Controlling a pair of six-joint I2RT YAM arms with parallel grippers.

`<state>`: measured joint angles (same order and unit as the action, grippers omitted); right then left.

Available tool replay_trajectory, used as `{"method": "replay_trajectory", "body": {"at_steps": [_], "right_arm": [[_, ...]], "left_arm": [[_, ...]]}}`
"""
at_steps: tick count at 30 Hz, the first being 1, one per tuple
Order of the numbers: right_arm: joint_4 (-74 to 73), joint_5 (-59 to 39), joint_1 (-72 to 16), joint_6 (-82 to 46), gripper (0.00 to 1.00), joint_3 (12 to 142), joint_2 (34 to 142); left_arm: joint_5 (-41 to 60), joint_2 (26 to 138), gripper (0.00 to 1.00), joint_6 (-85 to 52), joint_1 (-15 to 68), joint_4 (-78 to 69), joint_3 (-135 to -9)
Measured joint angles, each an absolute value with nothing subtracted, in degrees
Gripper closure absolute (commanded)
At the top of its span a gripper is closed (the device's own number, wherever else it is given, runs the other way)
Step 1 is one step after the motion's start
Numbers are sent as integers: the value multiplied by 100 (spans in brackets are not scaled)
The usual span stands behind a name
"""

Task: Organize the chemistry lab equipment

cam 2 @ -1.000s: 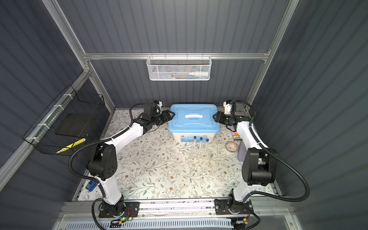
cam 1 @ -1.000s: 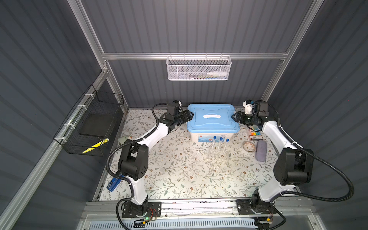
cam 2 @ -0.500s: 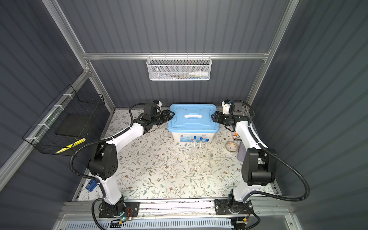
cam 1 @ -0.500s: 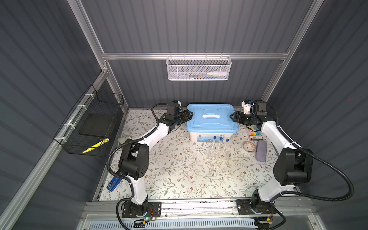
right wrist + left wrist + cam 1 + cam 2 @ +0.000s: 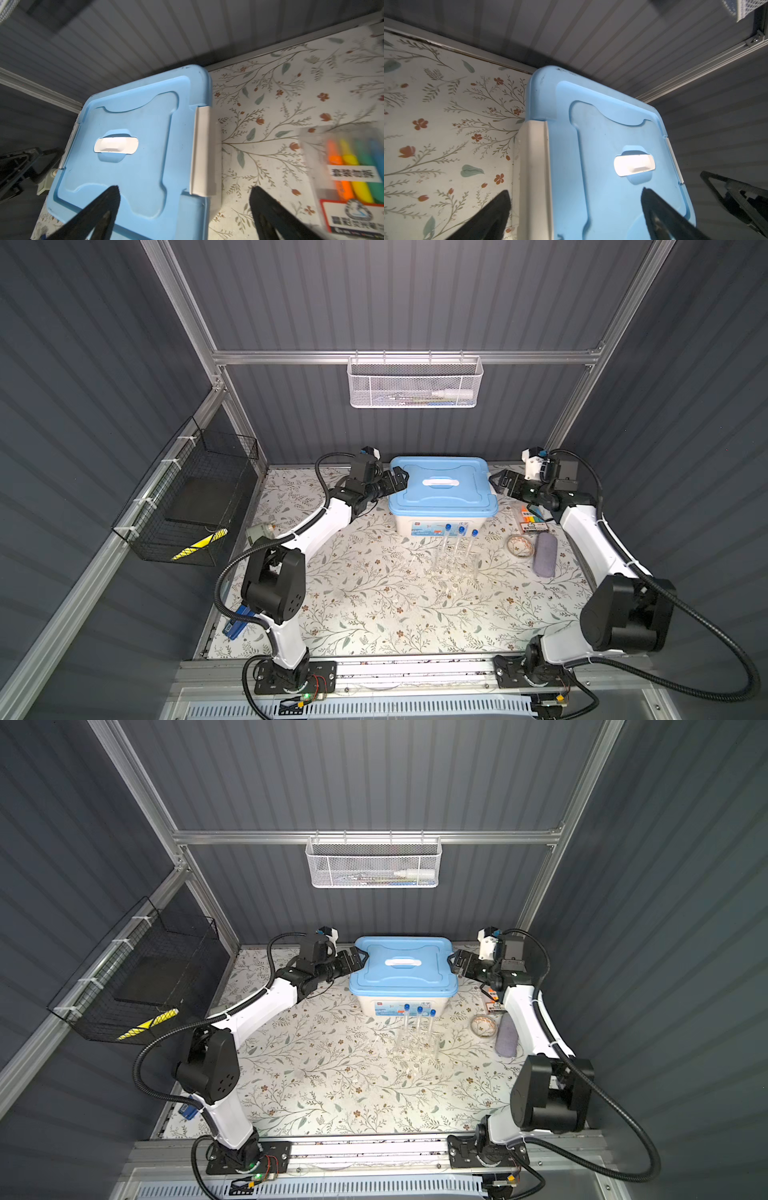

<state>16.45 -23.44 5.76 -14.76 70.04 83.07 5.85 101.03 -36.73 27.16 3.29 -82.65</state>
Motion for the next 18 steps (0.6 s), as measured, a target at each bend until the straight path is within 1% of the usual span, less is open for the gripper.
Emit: {"method": "replay_trajectory", "body": {"at_steps": [6,11,15,18], "right_arm": [[1170,-1581,819,-1332,1,5765,7266],[545,-939,1020,-1275,1,4530,6512],[158,-617,1105,-1247,1,3780,6125],[-215,-563,1111,-1192,1,3363,6005]], "left_arm": [[-276,9137,0,-3411,2467,364,-7371],[-1337,8313,0,-3361,1966,473,-6497],[-2104,7826,0,-3299,1603,528,-5859],[-2521,7749,0,-3155,1584,554,-5603]]}}
